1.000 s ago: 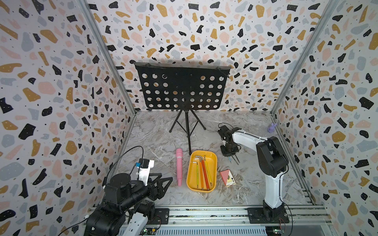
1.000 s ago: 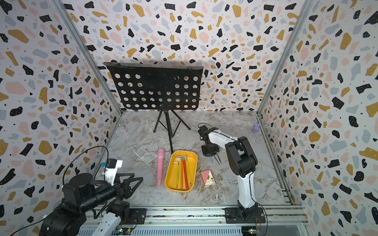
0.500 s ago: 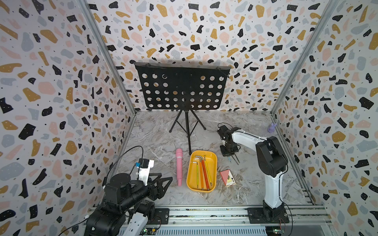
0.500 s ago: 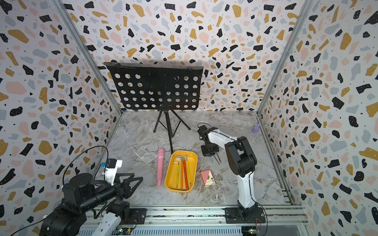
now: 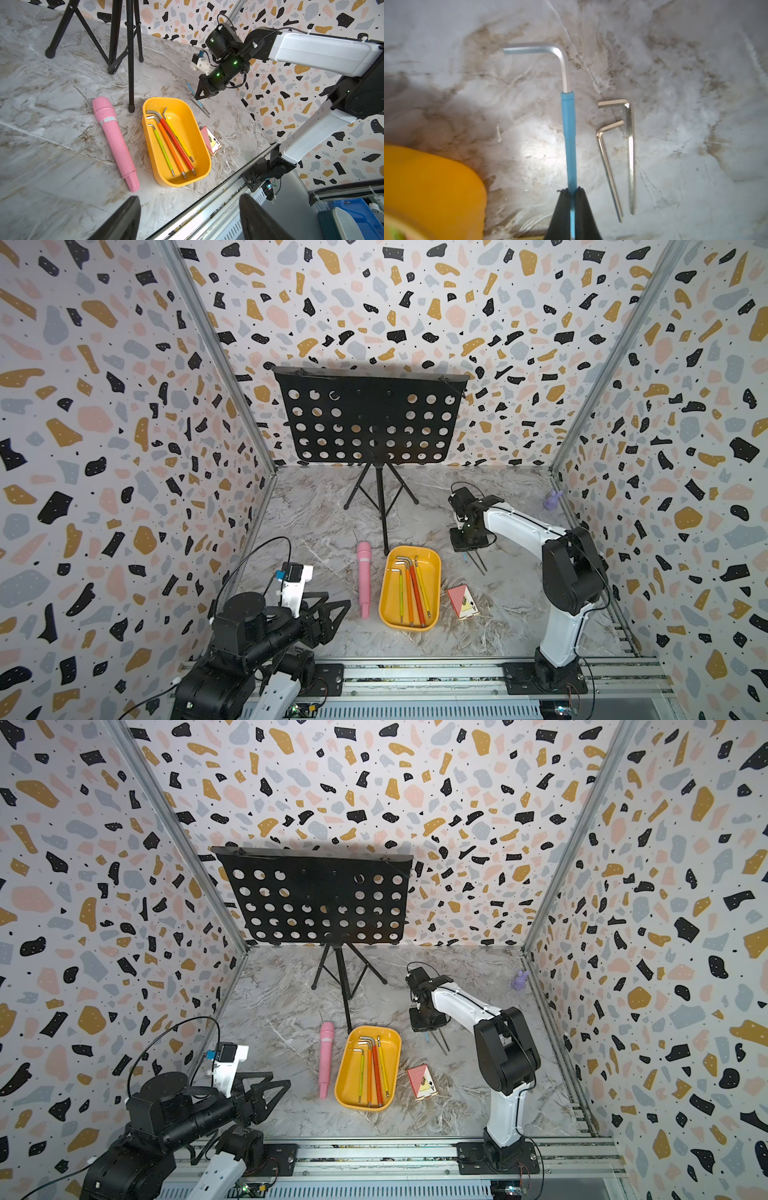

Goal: Put the hex key on the desktop into the storage box
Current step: Pick up the Allen key from the center of the board, then place the Allen key in the storage box.

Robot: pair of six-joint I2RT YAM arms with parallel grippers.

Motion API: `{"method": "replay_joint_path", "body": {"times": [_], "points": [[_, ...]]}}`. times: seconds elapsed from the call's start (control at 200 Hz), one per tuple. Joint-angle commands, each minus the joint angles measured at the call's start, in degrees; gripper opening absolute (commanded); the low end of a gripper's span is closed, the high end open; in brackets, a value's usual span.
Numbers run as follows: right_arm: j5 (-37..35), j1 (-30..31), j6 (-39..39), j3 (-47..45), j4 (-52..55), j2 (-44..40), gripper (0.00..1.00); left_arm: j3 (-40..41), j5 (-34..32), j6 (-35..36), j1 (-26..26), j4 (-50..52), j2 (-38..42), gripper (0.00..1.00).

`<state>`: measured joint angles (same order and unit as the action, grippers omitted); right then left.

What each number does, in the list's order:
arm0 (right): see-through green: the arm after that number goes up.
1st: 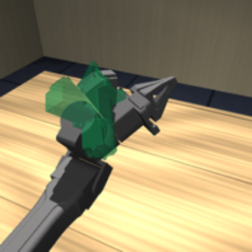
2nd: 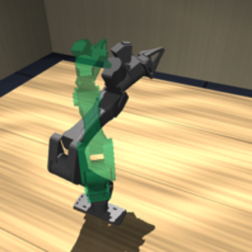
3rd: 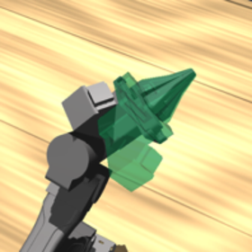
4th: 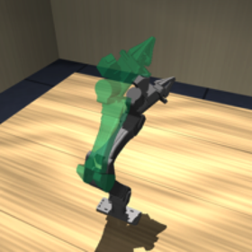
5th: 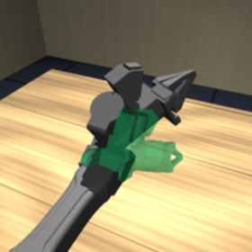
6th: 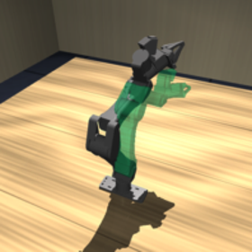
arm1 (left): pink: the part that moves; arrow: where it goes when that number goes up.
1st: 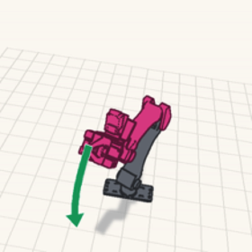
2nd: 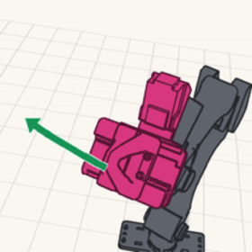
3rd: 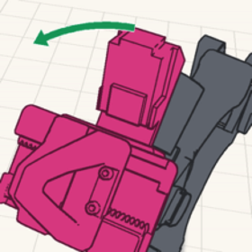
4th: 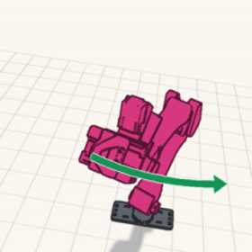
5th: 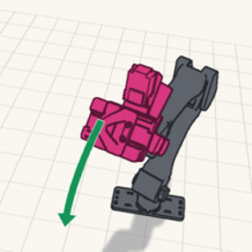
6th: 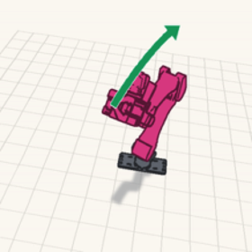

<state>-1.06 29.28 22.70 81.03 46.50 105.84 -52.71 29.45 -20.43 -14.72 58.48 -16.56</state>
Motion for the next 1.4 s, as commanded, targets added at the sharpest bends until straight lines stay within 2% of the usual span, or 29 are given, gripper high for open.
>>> {"method": "replay_joint_path", "body": {"times": [0.0, 0.295, 0.626, 0.971, 1.397], "points": [[2.7, 0.9, 2.3, -0.4, 1.6, -4.9, 0.0, 0.8, -0.3, -0.2, 0.3, -1.5, -0.1, 0.78], [6.8, 6.5, 7.0, -0.4, 2.1, -11.1, 0.0, 0.8, -0.2, -0.2, 0.4, -1.4, -0.1, 0.78], [10.3, 15.0, 14.5, -2.9, -1.1, -14.3, 0.0, 0.8, -0.2, -0.3, 0.4, -1.5, 0.0, 0.78], [13.6, 21.4, 22.5, -6.5, -6.6, -11.6, 0.0, 0.8, -0.3, -0.2, 0.4, -1.5, 0.1, 0.78], [16.9, 24.5, 28.5, -8.6, -11.8, -5.5, 0.0, 0.8, -0.2, -0.2, 0.5, -1.4, 0.1, 0.78]]}}
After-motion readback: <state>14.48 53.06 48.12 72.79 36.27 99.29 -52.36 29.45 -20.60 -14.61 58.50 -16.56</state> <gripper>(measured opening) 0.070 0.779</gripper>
